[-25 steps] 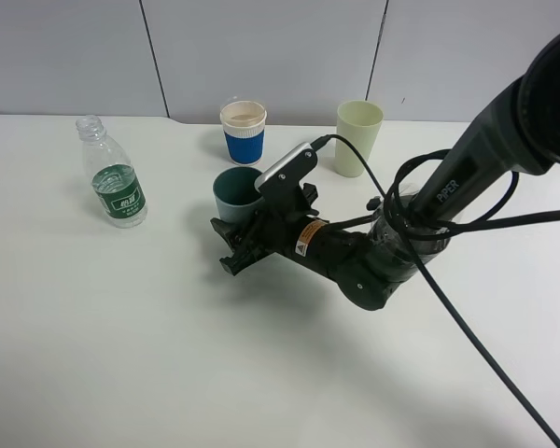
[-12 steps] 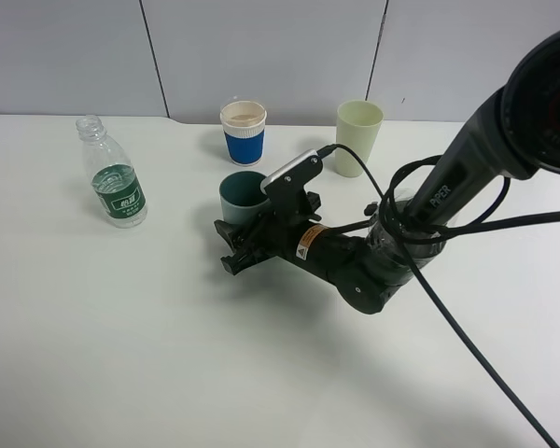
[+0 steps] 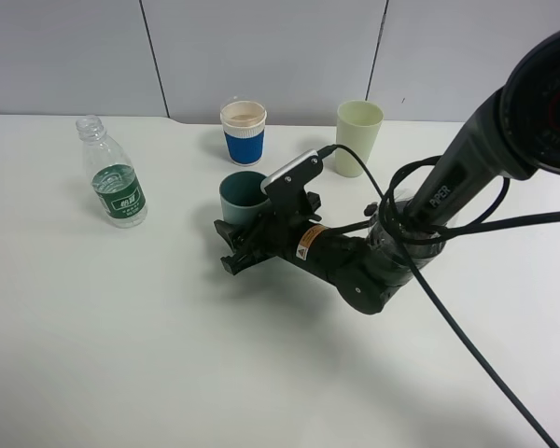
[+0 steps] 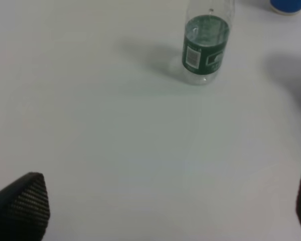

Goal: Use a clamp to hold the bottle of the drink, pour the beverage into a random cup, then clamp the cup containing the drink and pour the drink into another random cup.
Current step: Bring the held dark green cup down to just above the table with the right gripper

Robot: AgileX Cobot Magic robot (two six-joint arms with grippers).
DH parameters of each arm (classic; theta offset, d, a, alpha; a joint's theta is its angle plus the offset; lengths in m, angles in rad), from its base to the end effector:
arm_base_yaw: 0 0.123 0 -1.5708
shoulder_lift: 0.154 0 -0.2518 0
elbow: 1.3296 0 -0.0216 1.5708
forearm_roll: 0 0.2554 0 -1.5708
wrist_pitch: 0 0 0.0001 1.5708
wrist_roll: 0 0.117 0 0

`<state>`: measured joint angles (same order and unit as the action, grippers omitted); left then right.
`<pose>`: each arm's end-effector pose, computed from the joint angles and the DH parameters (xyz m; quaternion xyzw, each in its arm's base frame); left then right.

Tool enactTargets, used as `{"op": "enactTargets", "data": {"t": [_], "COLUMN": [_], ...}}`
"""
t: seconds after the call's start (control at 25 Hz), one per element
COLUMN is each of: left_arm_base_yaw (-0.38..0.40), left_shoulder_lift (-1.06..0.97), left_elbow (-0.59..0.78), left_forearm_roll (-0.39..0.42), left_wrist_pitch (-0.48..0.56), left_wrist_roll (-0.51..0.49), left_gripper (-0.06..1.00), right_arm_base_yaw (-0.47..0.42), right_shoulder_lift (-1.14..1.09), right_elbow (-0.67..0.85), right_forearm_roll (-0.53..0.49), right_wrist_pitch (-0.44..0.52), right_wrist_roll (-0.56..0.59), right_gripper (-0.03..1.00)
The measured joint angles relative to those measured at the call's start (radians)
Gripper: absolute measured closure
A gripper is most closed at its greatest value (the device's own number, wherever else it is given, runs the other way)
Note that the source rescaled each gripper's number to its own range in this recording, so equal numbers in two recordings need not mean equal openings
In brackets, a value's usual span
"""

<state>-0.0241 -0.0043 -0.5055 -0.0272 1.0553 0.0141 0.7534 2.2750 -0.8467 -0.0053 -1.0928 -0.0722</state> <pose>0.0549 -0.0041 0.2702 0.0168 0.8490 -0.0162 0.5279 0.2790 0.2625 0.0150 -0.3188 0.7220 0.2062 0.5785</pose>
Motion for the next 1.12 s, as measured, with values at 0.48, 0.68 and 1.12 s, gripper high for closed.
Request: {"op": "enactTargets", "data": {"t": [0.48, 0.68, 1.12], "left_arm_base_yaw": [0.000, 0.000, 0.000], "left_shoulder_lift": [0.000, 0.000, 0.000], "left_elbow": [0.000, 0.000, 0.000], "left_forearm_roll": [0.000, 0.000, 0.000], "left_wrist_pitch": [0.000, 0.000, 0.000], "left_wrist_roll": [0.000, 0.000, 0.000], "left_gripper": [-0.06, -0.06, -0.06], "right_arm_base_yaw": [0.000, 0.000, 0.000], "right_shoulder_lift": [-0.062, -0.134, -0.503], "right_elbow": [0.001, 0.002, 0.003], "right_forearm_roll": [-0.042, -0.070, -0.108], "right_wrist_pitch": [0.107, 0.259, 0.849], "right_wrist_roll": [0.051, 0.103, 0.242], "right_gripper": [0.29, 0.24, 0.23]}}
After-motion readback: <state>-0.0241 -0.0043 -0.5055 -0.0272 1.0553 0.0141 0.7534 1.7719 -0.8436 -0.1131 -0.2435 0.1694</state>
